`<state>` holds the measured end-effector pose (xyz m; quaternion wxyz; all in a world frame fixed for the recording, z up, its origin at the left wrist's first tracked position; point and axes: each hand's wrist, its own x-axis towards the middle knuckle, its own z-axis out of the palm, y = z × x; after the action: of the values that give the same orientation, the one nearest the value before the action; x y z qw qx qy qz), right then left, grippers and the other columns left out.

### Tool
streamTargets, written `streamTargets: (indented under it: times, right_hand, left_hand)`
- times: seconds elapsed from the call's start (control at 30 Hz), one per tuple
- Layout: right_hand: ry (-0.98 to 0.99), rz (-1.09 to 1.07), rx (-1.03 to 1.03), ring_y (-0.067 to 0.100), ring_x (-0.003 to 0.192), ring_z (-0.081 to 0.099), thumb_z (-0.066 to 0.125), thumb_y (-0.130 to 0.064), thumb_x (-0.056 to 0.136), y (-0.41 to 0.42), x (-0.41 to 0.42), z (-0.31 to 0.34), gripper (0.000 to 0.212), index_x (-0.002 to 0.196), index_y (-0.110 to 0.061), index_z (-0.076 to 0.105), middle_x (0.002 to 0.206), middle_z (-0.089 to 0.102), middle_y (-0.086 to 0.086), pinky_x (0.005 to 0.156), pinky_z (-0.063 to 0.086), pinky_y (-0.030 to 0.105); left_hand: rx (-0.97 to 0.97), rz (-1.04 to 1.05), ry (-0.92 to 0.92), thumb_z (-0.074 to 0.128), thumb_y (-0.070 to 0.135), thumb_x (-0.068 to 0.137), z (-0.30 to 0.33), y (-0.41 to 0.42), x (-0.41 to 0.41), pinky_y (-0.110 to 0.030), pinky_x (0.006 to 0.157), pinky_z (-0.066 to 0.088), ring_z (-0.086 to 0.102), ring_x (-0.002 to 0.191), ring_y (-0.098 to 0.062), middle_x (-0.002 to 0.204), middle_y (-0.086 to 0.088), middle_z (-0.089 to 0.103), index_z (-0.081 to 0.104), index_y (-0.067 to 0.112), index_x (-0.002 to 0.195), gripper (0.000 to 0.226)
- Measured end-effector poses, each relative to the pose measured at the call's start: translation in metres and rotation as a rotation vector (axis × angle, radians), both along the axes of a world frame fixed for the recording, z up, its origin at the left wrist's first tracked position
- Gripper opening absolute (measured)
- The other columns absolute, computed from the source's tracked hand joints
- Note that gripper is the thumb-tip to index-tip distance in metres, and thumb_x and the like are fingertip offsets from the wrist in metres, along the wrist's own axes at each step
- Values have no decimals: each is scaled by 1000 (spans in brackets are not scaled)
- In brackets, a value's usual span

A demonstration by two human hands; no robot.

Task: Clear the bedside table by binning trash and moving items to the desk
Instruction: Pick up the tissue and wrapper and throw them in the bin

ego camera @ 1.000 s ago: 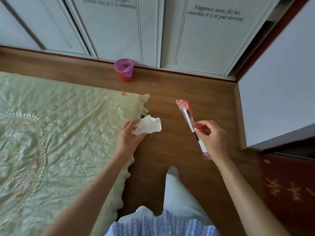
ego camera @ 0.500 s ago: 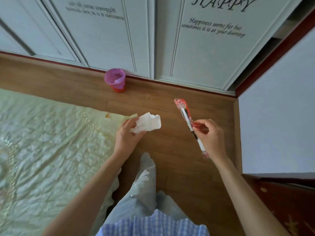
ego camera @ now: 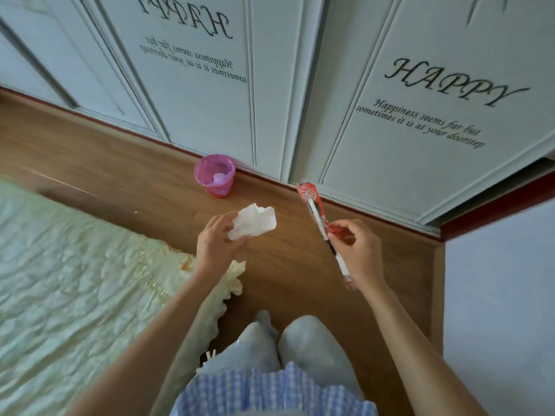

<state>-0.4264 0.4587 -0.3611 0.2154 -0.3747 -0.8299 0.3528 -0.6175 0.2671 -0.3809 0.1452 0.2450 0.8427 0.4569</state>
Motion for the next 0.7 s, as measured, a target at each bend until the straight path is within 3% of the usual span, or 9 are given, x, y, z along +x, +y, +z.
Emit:
streamTargets:
  times: [0.33,0.53,0.7]
  right_hand:
    - [-40,227,-42,6,80,65,74,-15,80,137,-139,-13,18,97,-20,70,89,68,-7,74,56,24]
    - [-41,393,-20,5,74,64,75,-13,78,213,-240,-20,16,93,-18,71,86,68,-6,70,51,17]
    - [-101,565,-42,1,72,62,75,-12,77,241,-313,-35,18,92,-21,71,85,66,-10,68,51,17]
  left_hand:
    - [-67,161,52,82,14,68,-18,102,-85,-5,67,42,59,88,-11,112,-5,64,60,8,119,56]
    - [-117,325,52,80,17,71,-23,163,-138,-1,68,40,58,88,-9,115,-6,62,58,8,122,57]
    - [-120,480,4,81,12,69,-35,180,-174,-18,73,47,61,88,-17,111,-8,64,61,7,119,54]
